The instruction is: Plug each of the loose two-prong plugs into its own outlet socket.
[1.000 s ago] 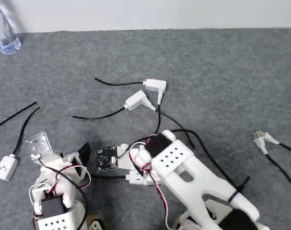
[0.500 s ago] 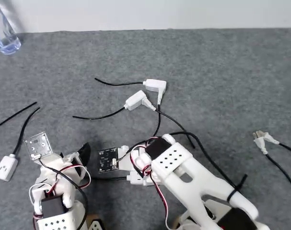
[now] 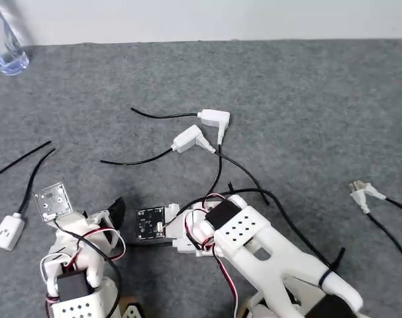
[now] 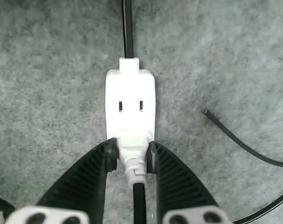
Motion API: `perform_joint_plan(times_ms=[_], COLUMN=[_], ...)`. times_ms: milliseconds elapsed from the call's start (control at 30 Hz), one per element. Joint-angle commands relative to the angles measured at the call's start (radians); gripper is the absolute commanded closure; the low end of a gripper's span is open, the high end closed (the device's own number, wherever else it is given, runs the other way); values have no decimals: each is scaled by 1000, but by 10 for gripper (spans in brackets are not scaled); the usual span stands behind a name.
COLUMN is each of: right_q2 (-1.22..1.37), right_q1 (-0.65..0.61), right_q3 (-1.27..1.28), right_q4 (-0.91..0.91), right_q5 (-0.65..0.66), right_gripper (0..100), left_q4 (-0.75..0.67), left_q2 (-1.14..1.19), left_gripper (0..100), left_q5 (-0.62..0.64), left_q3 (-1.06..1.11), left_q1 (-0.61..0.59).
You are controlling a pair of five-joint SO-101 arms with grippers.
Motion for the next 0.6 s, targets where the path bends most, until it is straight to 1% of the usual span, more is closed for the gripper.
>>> perform_joint_plan(times_ms=[0, 100, 133, 200, 267, 300, 333, 567], right_q2=[19, 7, 5, -1, -12, -19, -25, -1], right_q1=[-8, -8, -8, -8, -12, -13, -15, -70], right_q3=[34, 29, 14, -32, -94, -118, -137, -153], right_q4=[-41, -31, -12, 56, 128, 156, 176, 185], right_q5=[-12, -12, -12, -31, -87, -98, -97, -104], right_gripper=[991, 987, 969, 887, 786, 754, 742, 762], left_q4=[8, 8, 8, 8, 8, 8, 8, 8], left_q2=[-12, -12, -12, -12, -12, -12, -12, -12], left_gripper=[701, 701, 701, 701, 701, 701, 701, 701], left_q5=[-8, -8, -8, -8, -8, -8, -8, -8], left_q3=[-7, -7, -7, -7, -7, -7, -7, -7], left_q1=[5, 5, 5, 5, 5, 5, 5, 5])
